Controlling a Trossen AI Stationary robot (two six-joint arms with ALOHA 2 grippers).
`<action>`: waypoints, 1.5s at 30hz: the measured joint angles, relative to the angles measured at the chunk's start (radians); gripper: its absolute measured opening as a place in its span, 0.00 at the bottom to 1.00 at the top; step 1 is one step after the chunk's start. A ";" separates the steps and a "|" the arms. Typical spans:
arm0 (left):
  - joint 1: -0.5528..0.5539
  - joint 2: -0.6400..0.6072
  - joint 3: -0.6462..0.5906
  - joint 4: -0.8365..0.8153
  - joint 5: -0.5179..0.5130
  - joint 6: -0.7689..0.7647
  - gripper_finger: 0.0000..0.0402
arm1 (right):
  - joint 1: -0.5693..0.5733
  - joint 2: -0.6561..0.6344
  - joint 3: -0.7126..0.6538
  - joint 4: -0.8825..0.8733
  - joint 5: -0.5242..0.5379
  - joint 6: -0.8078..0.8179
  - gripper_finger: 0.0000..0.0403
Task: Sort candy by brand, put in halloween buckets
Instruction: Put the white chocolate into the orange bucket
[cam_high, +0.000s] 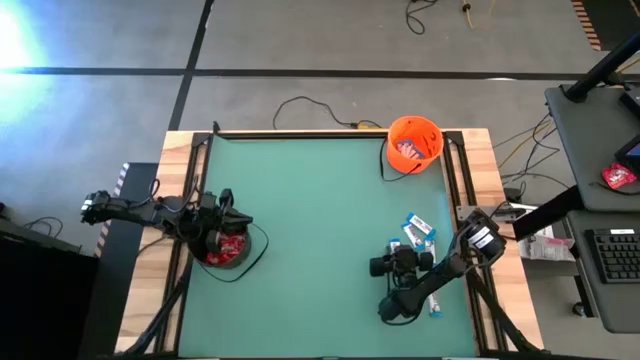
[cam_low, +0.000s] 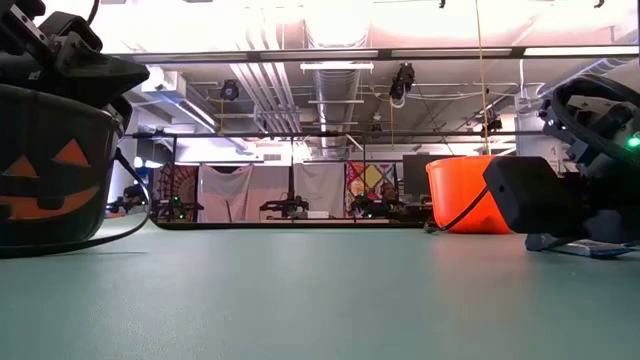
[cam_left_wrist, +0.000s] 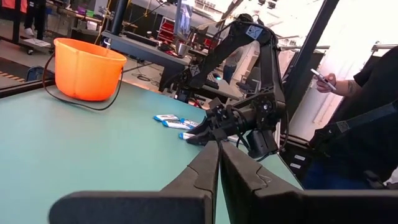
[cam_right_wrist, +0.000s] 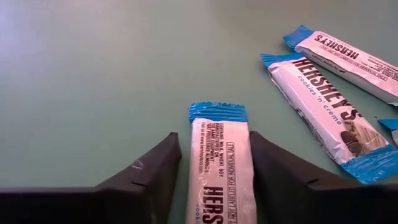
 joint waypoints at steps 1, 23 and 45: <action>0.000 0.000 0.000 0.000 0.000 0.000 0.00 | 0.000 0.000 0.000 0.003 0.000 -0.002 0.41; 0.000 0.000 0.000 0.000 0.000 0.000 0.00 | -0.056 -0.210 0.003 -0.160 -0.009 -0.138 0.26; 0.000 0.000 0.000 0.000 0.000 0.000 0.00 | -0.409 -0.560 -0.076 -0.377 0.074 -0.416 0.28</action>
